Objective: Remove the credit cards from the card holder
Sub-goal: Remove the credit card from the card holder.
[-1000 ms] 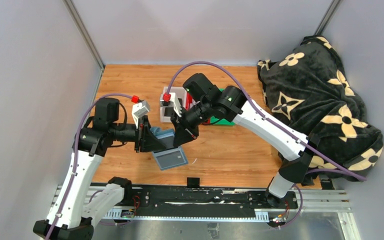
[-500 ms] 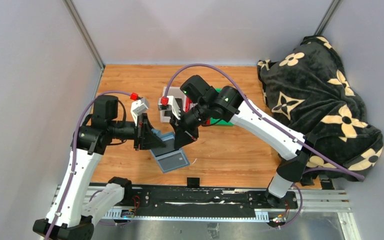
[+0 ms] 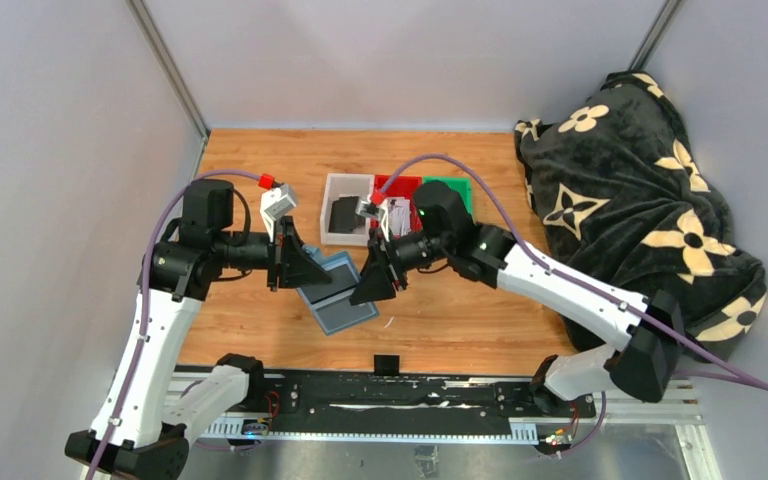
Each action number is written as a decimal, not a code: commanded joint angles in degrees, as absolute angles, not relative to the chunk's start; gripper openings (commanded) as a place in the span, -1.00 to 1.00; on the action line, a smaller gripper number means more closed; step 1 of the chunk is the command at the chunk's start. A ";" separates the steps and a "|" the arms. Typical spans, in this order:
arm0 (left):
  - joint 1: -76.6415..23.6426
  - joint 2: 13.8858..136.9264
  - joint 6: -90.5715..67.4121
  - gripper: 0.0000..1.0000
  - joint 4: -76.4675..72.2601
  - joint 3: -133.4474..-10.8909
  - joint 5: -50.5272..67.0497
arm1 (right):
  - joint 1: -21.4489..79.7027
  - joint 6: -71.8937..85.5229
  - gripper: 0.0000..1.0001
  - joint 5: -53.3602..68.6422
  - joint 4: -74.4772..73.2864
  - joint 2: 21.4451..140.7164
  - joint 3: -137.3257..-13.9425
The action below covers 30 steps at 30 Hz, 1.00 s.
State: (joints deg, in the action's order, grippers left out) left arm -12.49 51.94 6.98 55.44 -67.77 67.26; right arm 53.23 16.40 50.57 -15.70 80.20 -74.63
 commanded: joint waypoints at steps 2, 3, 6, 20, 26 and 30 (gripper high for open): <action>-11.72 51.32 9.15 -1.00 58.68 -70.85 69.65 | 52.91 37.18 -0.46 51.78 25.42 73.29 -61.24; -11.69 51.21 9.17 -1.00 58.67 -70.72 69.66 | 52.91 37.86 -0.54 51.35 26.03 73.21 -60.95; -11.69 51.16 8.56 -0.90 58.62 -69.86 69.74 | 52.89 38.39 -0.75 51.88 26.04 73.83 -61.88; -11.69 49.20 6.71 0.49 58.45 -68.63 66.70 | 51.59 13.44 -1.00 51.56 -19.40 80.77 -82.58; -11.69 49.28 6.82 0.37 58.45 -69.61 69.50 | 51.68 0.75 -1.00 51.01 -37.71 84.53 -91.48; -11.69 49.34 7.44 0.33 58.43 -68.65 70.57 | 51.94 -2.21 -1.00 50.69 -41.82 85.53 -94.70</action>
State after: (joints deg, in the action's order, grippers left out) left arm -11.44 49.76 4.97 55.99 -69.36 66.70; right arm 52.05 4.91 50.78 -31.81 85.32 -91.39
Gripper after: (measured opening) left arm 0.687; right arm 0.033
